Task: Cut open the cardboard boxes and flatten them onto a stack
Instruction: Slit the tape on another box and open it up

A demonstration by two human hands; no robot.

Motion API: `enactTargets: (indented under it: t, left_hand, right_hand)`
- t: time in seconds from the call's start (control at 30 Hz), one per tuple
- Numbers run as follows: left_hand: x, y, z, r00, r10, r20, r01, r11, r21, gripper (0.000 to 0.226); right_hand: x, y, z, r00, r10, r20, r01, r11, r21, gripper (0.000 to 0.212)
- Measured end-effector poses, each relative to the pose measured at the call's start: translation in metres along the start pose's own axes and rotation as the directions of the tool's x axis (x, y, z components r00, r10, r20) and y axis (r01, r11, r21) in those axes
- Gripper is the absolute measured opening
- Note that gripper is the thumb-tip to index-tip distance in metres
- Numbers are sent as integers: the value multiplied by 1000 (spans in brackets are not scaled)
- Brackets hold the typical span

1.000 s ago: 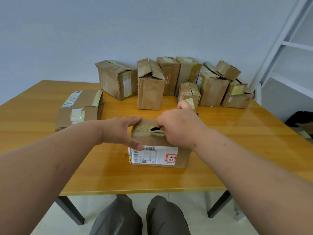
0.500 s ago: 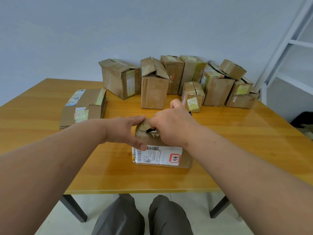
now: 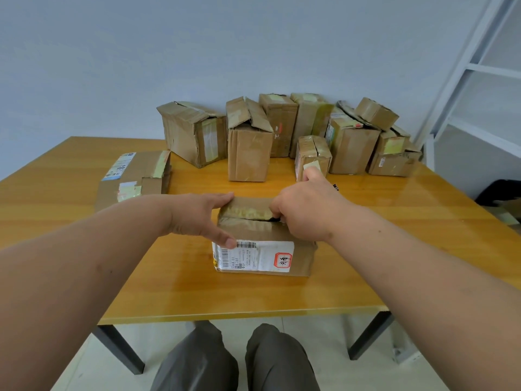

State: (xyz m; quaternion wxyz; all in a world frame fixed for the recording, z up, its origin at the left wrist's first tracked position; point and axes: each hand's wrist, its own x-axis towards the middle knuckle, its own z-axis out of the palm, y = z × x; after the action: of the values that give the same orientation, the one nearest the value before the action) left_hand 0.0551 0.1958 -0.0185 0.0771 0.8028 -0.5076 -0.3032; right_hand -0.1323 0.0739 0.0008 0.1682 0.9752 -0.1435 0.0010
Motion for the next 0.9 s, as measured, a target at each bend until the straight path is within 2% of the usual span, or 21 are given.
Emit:
enactTargets:
  t: [0.17,0.5,0.67,0.8,0.9]
  left_hand:
    - [1,3,-1,1000,-23,15,23,1000,-7,124]
    - [2,15,-8,997,-63,52,54,986,158,136]
    - [-2,27,-12,993,-95,71,76,970,231,126]
    - [3,50,1,999,-18,45,1,938,347,121]
    - [11,62,25,999,20,28,-29,923,385,116]
  right_hand:
    - [-11,11,6,999,36,-21,-36,999,3,28]
    - [-23,17,5,994,81,-70,-80,997,12,27]
    - [-26,18,3,991,114,-63,-111,993,51,27]
    - [-29,10,4,992,120,-25,-118,990,71,24]
    - [-26,14,6,985,171,9,-170,968,185,23]
